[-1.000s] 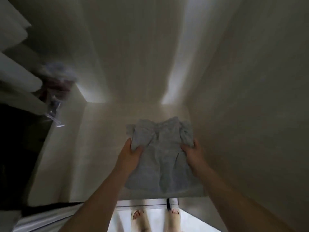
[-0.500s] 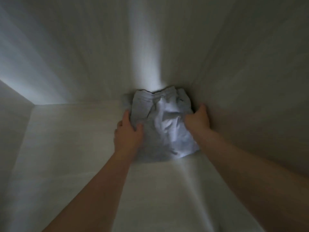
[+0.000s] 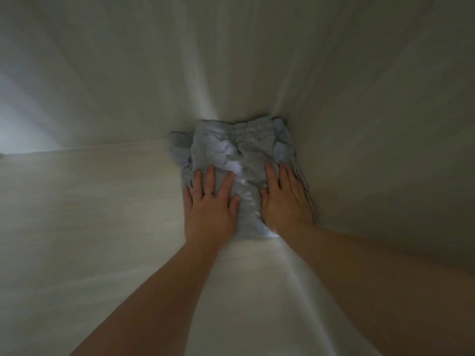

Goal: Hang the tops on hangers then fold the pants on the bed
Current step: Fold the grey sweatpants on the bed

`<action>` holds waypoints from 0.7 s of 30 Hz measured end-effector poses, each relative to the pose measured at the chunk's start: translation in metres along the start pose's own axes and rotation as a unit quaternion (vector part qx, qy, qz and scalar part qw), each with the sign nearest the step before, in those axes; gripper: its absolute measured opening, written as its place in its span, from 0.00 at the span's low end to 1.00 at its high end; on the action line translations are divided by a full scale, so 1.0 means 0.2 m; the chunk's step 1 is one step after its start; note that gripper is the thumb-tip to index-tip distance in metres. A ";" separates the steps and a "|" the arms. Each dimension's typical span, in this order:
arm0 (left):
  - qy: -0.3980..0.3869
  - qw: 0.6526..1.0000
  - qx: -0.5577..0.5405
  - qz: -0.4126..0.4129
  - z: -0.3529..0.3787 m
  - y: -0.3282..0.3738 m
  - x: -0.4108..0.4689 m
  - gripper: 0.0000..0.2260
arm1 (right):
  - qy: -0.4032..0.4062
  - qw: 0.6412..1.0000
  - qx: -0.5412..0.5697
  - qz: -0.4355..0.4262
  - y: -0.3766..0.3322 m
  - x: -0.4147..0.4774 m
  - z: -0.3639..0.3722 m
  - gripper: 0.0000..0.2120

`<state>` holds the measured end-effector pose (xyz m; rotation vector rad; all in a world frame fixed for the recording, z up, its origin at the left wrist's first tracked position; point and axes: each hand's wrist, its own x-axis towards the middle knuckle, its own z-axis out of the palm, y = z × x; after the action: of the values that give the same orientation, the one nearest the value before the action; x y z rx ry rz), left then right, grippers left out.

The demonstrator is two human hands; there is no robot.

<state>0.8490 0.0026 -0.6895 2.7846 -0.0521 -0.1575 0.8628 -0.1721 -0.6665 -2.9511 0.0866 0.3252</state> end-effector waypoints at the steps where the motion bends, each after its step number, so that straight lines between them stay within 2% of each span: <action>1: -0.016 1.000 0.003 -0.002 -0.01 0.00 0.00 0.27 | -0.013 1.000 0.012 0.007 -0.02 0.01 -0.01 0.30; 5: -0.067 0.998 0.007 -0.016 -0.10 -0.01 -0.06 0.28 | -0.080 0.996 0.022 0.019 -0.04 0.03 -0.12 0.32; 11: -0.151 0.985 -0.047 -0.069 -0.28 -0.01 -0.36 0.26 | -0.114 0.990 0.067 0.058 -0.07 -0.23 -0.29 0.32; 14: -0.193 0.970 -0.087 -0.123 -0.37 0.01 -0.58 0.25 | -0.115 0.988 0.092 0.043 -0.09 -0.43 -0.41 0.32; 16: -0.180 0.966 -0.113 -0.147 -0.43 0.04 -0.74 0.26 | -0.106 0.988 0.108 0.033 -0.13 -0.58 -0.50 0.31; 21: -0.080 0.968 -0.137 -0.194 -0.63 0.12 -1.18 0.28 | -0.062 0.994 0.087 0.028 -0.18 -1.01 -0.68 0.31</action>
<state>0.6295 0.0369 -0.5396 2.4694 0.4426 -0.4501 0.6967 -0.1516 -0.4857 -2.7534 0.1714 0.4817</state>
